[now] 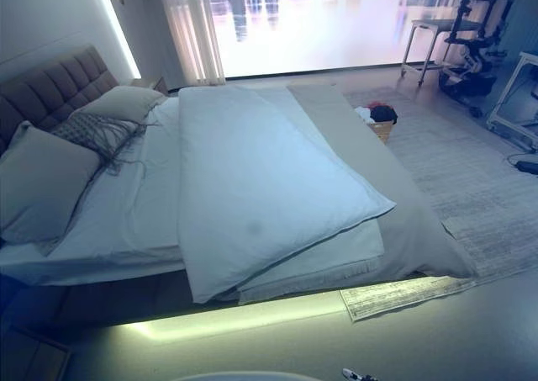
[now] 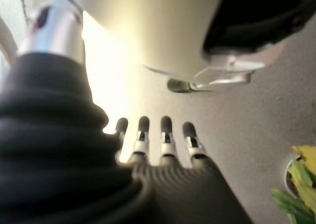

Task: Make the bed neatly

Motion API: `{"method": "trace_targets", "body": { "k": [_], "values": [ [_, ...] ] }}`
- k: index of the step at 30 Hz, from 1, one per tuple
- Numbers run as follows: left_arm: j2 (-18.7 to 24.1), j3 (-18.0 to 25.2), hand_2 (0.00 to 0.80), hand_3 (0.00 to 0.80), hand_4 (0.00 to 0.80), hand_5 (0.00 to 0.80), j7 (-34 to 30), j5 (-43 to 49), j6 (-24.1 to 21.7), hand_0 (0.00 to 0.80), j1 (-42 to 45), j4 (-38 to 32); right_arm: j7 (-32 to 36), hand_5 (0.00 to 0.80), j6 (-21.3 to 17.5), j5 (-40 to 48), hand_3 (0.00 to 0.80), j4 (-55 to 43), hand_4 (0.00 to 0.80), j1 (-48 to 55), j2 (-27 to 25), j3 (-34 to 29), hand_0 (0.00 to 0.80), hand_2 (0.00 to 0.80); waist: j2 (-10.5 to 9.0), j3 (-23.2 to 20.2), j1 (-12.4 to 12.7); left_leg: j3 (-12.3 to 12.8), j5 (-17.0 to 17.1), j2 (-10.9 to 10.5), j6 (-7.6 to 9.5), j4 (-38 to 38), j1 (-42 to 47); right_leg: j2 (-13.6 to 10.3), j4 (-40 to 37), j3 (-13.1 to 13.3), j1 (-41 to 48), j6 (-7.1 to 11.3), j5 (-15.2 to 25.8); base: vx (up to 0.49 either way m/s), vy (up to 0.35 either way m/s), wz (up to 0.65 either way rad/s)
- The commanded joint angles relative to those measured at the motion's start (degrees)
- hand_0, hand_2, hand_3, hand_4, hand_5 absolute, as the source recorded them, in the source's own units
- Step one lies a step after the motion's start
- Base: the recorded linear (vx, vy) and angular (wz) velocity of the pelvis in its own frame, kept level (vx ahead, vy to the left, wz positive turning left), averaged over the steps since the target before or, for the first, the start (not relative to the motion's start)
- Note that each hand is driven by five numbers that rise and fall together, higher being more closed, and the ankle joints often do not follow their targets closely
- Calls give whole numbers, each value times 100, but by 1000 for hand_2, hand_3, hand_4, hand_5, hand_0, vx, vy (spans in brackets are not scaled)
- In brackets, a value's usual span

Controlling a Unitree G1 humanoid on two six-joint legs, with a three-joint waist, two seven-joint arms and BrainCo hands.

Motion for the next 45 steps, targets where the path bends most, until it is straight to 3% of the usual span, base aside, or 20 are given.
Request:
{"method": "trace_targets", "body": {
  "k": [1,7,11,19,23,25,26,28,30,31,32,35,38,39,40,45],
  "values": [
    [-196,103,0,0,0,0,162,60,-91,0,-382,357,95,0,-112,139,0,319,0,-513,291,46,0,0,-227,230,11,-75,-158,-298,368,23,-156,92,23,101,269,-29,-389,0,0,0],
    [-81,191,0,0,0,0,88,49,-136,0,-427,341,180,0,-79,421,0,382,0,-536,215,-72,0,0,-166,265,20,-113,-134,-315,356,23,-168,73,23,52,279,-34,-388,0,0,0],
    [53,194,0,0,0,0,-649,23,-75,0,-455,256,277,0,-43,402,0,396,0,-541,102,-130,0,0,-124,286,20,-105,-127,-316,352,23,-183,42,23,-10,282,-23,-397,1,-10,0],
    [144,366,0,0,0,0,-335,-91,-6,0,-470,363,343,0,203,539,0,451,0,-597,69,-213,0,0,-113,321,10,-155,-120,-266,358,112,-108,79,93,-2,329,-85,-479,10,-75,0],
    [10,498,0,0,0,0,-72,-194,-183,0,-412,388,311,0,542,214,0,406,0,-662,157,-89,0,0,-301,458,37,-239,-234,-202,285,1135,-493,49,436,109,197,-223,-541,10,-123,-1],
    [-51,521,0,0,0,0,5,-283,-279,0,-441,378,331,0,675,-41,0,367,0,-721,130,41,0,0,-405,625,103,-340,123,-179,223,2196,-1121,65,545,100,140,-369,-570,-75,-161,-7],
    [-80,537,0,0,0,0,21,-354,-351,0,-454,390,310,0,709,-116,0,345,0,-747,90,122,0,0,-431,769,169,-437,624,-150,129,3056,-1734,88,635,57,137,-488,-593,-67,-164,-13],
    [-103,587,0,0,0,0,-19,-329,-360,0,-456,373,261,0,791,-265,0,284,0,-760,16,162,0,0,-367,953,216,-525,1100,-134,-10,3725,-2334,165,807,31,170,-610,-681,-5,-63,-22],
    [-113,596,0,0,0,0,-42,-305,-340,0,-459,362,145,0,801,-289,0,255,0,-795,-29,216,0,0,-237,1092,306,-437,1122,-393,-28,3115,-2413,220,917,112,282,-532,-793,110,80,-6],
    [-133,560,0,0,0,0,-21,-375,-374,0,-402,365,150,0,807,-271,0,254,0,-830,-41,223,0,0,-135,1132,356,-358,1242,-388,-45,2387,-2349,327,917,226,380,-493,-859,274,126,-24],
    [-121,543,0,0,0,0,-21,-379,-363,0,-337,352,197,0,787,-262,0,271,0,-858,-71,207,0,0,-47,1125,381,-297,1339,-228,-34,1629,-2259,448,876,305,482,-497,-942,332,113,-43],
    [-21,467,0,0,0,0,18,-220,-308,0,-255,349,207,0,797,-131,0,265,0,-881,-90,172,0,0,-59,1082,490,-409,1603,-76,-30,552,-2162,549,684,484,840,-472,-1078,280,82,-45],
    [-31,536,0,0,0,0,160,-298,-371,0,-215,395,267,0,773,-119,0,328,0,-809,-62,159,0,0,-125,935,558,-369,1533,54,-64,170,-2109,510,445,637,1273,-408,-1295,333,165,16],
    [-55,577,0,0,0,0,199,-285,-373,0,-191,385,278,0,772,-166,0,360,0,-781,-44,133,0,0,-162,876,548,-263,1266,34,-9,102,-2051,425,390,636,1336,-382,-1289,342,233,3],
    [-57,584,0,0,0,0,250,-276,-370,0,-181,360,278,0,775,-163,0,406,0,-763,-4,112,0,0,-174,783,546,-163,1219,40,-5,76,-1979,349,353,594,1394,-324,-1304,338,233,-3],
    [129,569,0,0,0,0,339,-216,-419,0,-322,295,417,0,681,-23,0,321,0,-724,127,162,0,0,-272,580,690,-276,933,-81,146,338,-1846,-56,372,268,1498,-108,-1318,298,165,-4]
  ]
}}
